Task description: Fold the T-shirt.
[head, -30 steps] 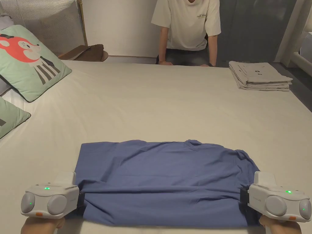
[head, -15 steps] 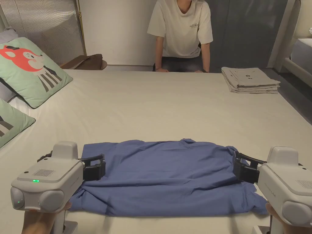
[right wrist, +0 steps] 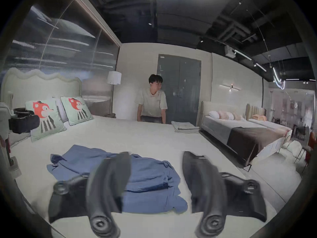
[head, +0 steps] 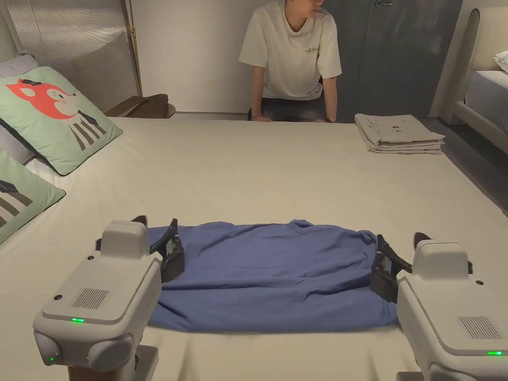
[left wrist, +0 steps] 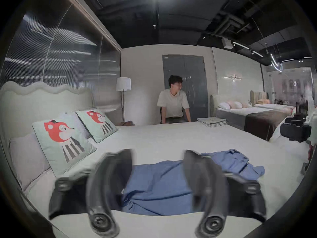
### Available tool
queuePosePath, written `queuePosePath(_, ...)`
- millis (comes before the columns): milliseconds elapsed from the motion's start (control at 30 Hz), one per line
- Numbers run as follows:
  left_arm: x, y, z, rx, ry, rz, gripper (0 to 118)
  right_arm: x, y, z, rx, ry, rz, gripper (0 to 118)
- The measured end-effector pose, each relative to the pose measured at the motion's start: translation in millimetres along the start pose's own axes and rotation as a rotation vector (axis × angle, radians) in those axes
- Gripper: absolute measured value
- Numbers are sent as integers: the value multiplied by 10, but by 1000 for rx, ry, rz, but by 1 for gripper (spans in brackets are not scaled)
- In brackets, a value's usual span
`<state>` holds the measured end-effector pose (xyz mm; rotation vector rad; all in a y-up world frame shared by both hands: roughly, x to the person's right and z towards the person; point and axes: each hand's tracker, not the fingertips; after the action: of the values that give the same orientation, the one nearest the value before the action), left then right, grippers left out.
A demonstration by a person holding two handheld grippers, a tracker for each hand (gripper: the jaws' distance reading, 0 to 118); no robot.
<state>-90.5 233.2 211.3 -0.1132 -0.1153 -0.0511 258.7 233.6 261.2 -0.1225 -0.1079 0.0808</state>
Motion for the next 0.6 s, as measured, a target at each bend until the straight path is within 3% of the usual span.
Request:
queuePosePath(33, 14, -29, -17, 2, 6, 4, 0, -23, 3, 13, 2, 0, 1, 11)
queuePosePath(67, 29, -58, -12, 7, 17, 7, 0, -49, -1, 24, 8, -4, 3, 0)
queuePosePath(400, -107, -172, -118, -53, 6, 50, 0, -80, 24, 7, 25, -10, -3, 0)
queuePosePath(600, -460, -333, -459, -317, 17, 90, 0, -62, 8, -70, 10, -6, 1, 0)
